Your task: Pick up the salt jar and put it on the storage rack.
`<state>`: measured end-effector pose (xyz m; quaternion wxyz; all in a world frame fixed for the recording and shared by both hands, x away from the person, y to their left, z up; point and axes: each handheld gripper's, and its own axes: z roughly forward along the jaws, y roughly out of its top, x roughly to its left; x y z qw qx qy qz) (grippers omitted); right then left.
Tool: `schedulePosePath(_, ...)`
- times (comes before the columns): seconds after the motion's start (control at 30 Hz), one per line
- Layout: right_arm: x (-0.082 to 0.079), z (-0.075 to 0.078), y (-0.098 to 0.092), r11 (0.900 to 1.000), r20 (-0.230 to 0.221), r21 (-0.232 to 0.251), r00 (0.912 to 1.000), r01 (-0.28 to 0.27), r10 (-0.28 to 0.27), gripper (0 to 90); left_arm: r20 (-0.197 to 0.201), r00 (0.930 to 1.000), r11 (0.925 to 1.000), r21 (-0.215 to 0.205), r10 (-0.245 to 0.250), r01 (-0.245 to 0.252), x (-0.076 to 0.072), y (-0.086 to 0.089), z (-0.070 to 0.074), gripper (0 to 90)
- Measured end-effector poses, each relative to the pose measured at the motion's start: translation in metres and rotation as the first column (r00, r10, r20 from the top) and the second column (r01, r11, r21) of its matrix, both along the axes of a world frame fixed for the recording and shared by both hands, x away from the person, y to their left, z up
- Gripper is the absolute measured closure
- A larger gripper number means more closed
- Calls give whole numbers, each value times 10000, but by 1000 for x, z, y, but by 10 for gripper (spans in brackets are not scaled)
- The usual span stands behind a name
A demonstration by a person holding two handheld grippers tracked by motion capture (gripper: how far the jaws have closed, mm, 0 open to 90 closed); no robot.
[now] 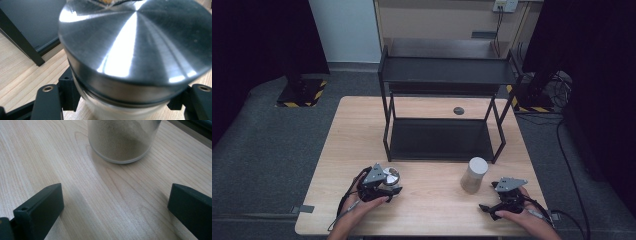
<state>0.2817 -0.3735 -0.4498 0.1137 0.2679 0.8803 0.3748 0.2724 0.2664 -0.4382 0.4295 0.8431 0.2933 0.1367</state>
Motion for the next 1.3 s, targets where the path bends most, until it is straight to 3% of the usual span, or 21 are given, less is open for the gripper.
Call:
schedulePosePath(0.5, 0, 0, 0, 10000, 0, 0, 10000, 1, -1, 13, 110, 9999, 9999, 53, -120, 119, -4, -3, 8, 296)
schedulePosePath(1.3, 0, 0, 0, 10000, -2, 2, 10000, 2, -2, 14, 197, 9997, 9999, 97, 108, -110, -13, -6, 18, 297)
